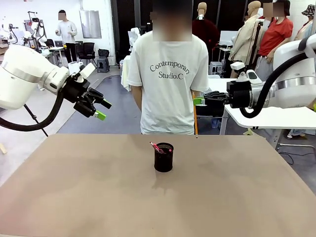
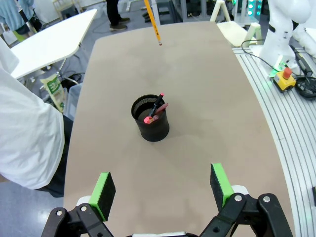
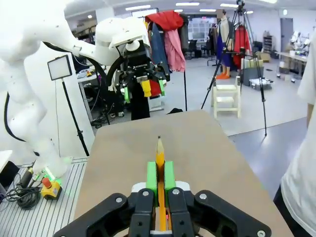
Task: Place the pens into the pen holder.
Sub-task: Pick up a writing instrument from the table and place it into the Pen holder.
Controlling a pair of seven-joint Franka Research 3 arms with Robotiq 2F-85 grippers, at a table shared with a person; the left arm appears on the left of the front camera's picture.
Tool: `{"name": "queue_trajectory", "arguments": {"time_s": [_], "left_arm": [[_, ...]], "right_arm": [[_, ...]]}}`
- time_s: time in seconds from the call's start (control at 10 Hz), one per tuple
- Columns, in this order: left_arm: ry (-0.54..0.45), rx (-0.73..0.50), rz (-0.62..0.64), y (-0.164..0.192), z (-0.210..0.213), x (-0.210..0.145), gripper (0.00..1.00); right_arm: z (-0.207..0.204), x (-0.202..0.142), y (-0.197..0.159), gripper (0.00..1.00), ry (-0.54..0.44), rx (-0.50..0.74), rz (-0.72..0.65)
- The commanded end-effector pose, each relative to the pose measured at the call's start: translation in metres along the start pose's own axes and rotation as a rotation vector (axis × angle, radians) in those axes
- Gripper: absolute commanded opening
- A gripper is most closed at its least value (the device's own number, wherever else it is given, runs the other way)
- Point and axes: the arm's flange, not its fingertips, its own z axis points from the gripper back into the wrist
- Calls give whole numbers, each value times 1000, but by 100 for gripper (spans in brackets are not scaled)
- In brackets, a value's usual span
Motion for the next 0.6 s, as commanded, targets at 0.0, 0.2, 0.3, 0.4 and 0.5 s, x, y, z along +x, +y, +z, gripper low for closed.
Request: {"name": "queue_trajectory", "arguments": {"time_s": [0.0,0.2,0.3,0.4,0.5], "left_arm": [[0,-3,3,-2,1,0,100],[0,-3,3,-2,1,0,100],[0,-3,3,-2,1,0,100],[0,-3,3,-2,1,0,100],[0,-3,3,-2,1,0,100]], "right_arm": [[0,5,-7,0,18,2,-35],[0,5,-7,0,18,2,-35],[0,5,-7,0,18,2,-35],[1,-2,-3,0,3,-2,-13],[-5,-12,-2,0,-52,115,78]]}}
